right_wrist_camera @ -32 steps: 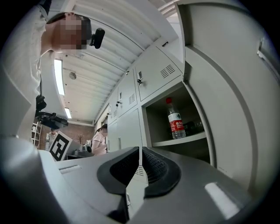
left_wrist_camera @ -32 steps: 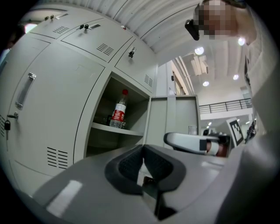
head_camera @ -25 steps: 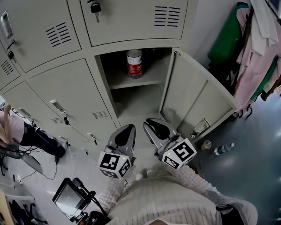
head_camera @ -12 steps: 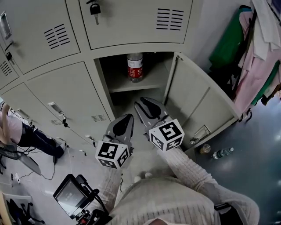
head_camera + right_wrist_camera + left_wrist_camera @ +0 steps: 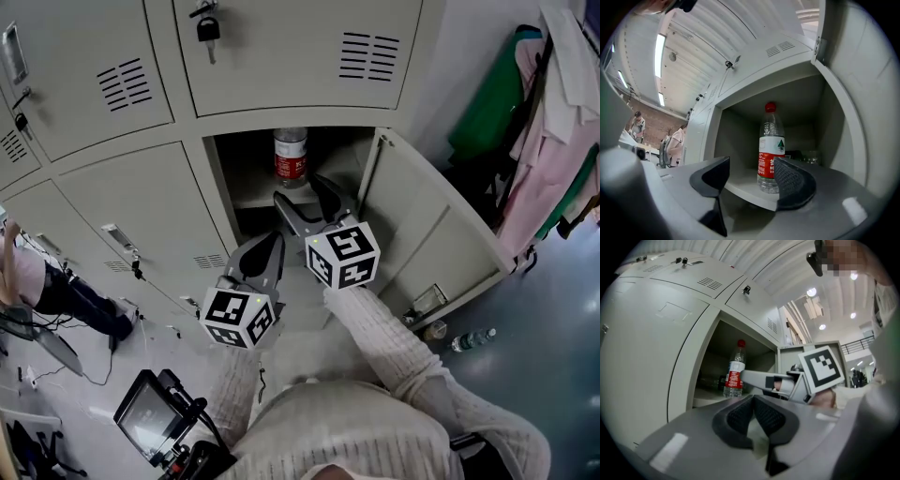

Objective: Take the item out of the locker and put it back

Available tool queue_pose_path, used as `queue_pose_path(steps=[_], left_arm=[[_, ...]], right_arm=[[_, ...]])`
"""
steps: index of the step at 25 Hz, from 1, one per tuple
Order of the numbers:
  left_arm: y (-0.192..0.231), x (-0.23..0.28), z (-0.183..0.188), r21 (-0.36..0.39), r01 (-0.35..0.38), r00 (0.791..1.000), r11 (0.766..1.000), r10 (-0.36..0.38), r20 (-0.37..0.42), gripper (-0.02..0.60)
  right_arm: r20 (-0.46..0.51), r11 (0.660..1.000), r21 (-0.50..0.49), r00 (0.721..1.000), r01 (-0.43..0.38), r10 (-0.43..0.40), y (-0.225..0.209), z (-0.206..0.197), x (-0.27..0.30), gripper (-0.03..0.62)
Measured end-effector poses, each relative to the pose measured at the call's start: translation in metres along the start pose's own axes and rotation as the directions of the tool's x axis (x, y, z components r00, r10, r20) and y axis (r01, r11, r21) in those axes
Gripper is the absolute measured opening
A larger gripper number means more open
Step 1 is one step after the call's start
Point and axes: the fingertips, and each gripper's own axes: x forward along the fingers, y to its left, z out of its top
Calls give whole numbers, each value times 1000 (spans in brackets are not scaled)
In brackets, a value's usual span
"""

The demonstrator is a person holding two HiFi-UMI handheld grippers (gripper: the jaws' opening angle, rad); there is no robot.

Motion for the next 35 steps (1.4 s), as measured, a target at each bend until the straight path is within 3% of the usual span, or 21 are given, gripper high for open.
queue_pose_path(steps=[7, 15, 26, 29, 35], left_arm=[[4, 4, 7, 12, 0, 1000, 1000, 0, 7, 8], [10, 5, 11, 8, -2, 1000, 1000, 2, 12, 8], [16, -2, 4, -3, -17, 1000, 1000, 17, -8, 6], [18, -5, 2, -5, -22, 1000, 1000, 22, -12, 8], [20, -12, 1, -4, -28, 1000, 1000, 28, -13, 6]], right_arm=[[-53, 997, -45, 996, 63, -65, -28, -1, 35, 375], [-109, 998, -55, 993, 39, -44, -45, 5, 68, 413], [-148, 999, -32, 989, 13, -18, -51, -4, 91, 410], [-154, 999, -34, 988, 15, -20, -51, -7, 94, 328], [-156, 999, -40, 988, 7, -13, -52, -8, 94, 328]])
